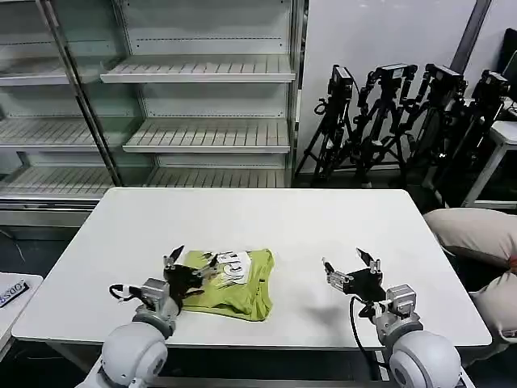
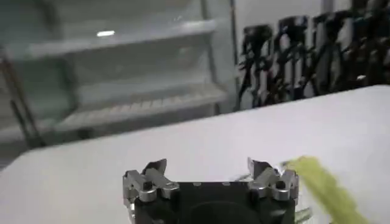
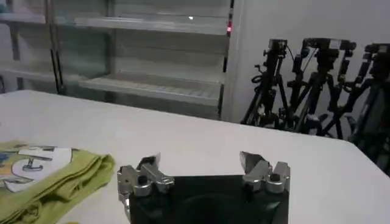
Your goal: Fold and organize the clothes.
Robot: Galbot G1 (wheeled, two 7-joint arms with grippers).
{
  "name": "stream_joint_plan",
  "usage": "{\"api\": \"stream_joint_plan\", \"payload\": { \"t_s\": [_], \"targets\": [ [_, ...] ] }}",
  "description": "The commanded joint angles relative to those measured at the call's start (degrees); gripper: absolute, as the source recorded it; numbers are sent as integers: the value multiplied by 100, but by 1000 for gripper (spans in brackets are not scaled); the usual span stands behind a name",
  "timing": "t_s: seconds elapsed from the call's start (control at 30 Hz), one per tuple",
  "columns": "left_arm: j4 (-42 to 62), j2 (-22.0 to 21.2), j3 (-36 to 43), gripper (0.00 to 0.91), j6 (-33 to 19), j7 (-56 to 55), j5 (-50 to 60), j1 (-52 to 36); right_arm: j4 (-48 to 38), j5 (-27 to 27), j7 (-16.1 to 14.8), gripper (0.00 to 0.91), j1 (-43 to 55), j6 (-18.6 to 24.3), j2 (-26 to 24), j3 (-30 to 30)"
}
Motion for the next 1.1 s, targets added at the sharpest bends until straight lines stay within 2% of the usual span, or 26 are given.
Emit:
{"api": "stream_joint_plan", "payload": {
  "t_s": [0.03, 0.3, 0.33, 0.37, 1.1],
  "targets": [
    [955, 225, -599, 907, 66, -236, -1235, 175, -33, 0, 0, 907, 50, 0, -4, -5],
    [1116, 185, -433, 907, 71, -221, -1179, 10, -11, -15, 17, 907, 10, -5, -26, 46],
    [1123, 168, -419, 635, 70, -239, -1180, -2, -15, -16, 19, 907, 17, -5, -21, 46],
    [1137, 163, -406, 10, 69, -230, -1180, -20, -24, -16, 17, 907, 22, -5, -21, 46],
    [1008, -39, -18, 20, 63, -154, -768, 73, 19, -23, 71, 907, -9, 0, -86, 58]
  ]
}}
